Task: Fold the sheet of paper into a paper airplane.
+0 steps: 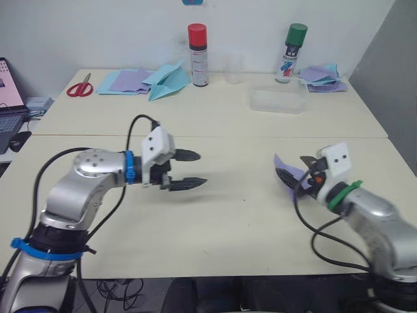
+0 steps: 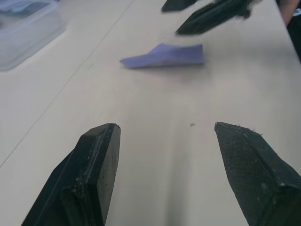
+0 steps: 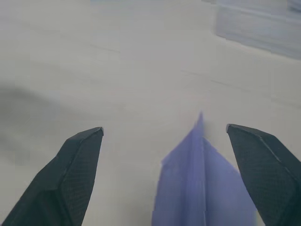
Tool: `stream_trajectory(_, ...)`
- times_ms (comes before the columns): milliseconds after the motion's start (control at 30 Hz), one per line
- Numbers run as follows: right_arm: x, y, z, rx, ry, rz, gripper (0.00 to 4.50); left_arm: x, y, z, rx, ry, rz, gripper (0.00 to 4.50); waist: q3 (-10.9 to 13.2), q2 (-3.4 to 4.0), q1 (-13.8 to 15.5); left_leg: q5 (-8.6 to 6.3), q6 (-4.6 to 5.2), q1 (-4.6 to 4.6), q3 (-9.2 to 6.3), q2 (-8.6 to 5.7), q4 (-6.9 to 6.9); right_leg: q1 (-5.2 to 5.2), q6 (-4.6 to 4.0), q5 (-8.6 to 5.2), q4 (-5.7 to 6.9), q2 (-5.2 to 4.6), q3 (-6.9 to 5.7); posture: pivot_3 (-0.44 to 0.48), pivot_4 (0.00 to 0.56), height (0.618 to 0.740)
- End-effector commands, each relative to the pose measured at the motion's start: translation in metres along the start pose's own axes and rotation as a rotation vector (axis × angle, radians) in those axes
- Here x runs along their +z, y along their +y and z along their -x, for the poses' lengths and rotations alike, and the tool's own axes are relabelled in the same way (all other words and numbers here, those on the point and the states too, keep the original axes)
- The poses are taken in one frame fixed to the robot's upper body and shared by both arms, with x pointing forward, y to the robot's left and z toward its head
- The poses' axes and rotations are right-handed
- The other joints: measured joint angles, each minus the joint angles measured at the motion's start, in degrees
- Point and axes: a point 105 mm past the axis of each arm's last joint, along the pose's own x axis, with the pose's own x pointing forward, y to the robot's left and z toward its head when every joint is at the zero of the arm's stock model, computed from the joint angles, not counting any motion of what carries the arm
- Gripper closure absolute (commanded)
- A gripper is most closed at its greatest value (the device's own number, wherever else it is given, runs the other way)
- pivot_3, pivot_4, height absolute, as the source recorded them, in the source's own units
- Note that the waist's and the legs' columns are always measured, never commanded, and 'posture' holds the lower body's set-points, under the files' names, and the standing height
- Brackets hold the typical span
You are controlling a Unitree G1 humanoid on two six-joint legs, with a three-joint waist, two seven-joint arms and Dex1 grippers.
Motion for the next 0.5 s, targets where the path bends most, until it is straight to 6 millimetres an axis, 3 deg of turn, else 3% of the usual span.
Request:
stream_trajectory(33,0.002,-0.011,0.041,0.232,0.05,0.061,0.02,-0.013,0.016,0.038,0.119,0.07,-0.016,0.94,0.0,0.0,0.05,-0.01,0.01,0.0,0.0,-0.01,-0.02,0.0,-0.03,-0.02,-0.01,-0.01,-0.01,0.0,0.15,0.74)
stream_trajectory(167,-0.011,-0.056,0.075,0.192,0.149,0.118,0.02,-0.025,0.042,0.084,0.365,0.096,0.022,0.94,0.0,-0.01,0.12,-0.01,0.03,0.03,0.02,0.02,0.01,0.06,-0.09,-0.05,0.03,-0.01,-0.13,0.0,0.15,0.74)
stream_trajectory(267,-0.016,-0.075,0.084,0.152,0.169,0.12,0.02,-0.031,0.047,0.105,0.476,0.118,0.02,0.94,0.0,-0.01,-0.07,-0.01,0.03,0.09,0.04,0.07,0.02,0.06,-0.16,0.0,0.07,-0.16,-0.11,0.0,0.15,0.74)
stream_trajectory(500,-0.021,-0.084,0.077,0.15,0.155,0.147,0.02,-0.034,0.041,0.104,0.519,0.104,0.032,0.94,0.02,0.03,-0.05,-0.01,0.02,0.11,0.04,0.08,0.02,0.06,-0.15,0.01,0.14,-0.35,-0.07,0.0,0.15,0.74)
